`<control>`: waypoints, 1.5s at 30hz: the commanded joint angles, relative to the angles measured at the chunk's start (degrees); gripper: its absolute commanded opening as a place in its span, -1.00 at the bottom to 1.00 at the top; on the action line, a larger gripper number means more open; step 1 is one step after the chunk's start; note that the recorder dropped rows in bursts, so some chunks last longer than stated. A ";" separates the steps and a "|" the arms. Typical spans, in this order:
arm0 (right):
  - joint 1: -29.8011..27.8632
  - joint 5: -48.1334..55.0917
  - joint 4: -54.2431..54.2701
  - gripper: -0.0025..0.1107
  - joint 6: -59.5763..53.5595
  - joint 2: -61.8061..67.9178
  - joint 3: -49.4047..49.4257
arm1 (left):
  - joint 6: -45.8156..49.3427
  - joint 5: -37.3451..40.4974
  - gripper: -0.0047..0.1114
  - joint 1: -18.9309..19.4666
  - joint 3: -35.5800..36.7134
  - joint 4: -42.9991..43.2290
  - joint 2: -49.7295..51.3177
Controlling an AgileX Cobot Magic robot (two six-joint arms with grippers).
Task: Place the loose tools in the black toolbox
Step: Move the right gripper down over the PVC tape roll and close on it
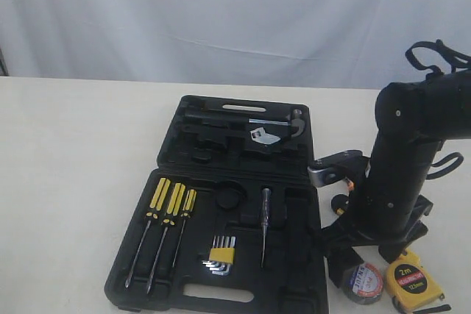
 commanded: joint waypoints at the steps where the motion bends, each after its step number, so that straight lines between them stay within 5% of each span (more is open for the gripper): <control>1: 0.20 -0.84 -0.11 0.51 -0.87 0.07 0.75 | -0.33 -0.31 -0.92 -0.27 0.15 0.00 -0.07; 34: 0.20 -1.62 0.23 0.51 -0.74 3.41 0.75 | -0.33 -0.31 -0.92 -0.27 0.15 0.00 -0.07; 45: 0.20 -0.32 0.23 0.07 -0.36 3.41 0.75 | -0.33 -0.31 -0.92 -0.27 0.15 0.00 -0.07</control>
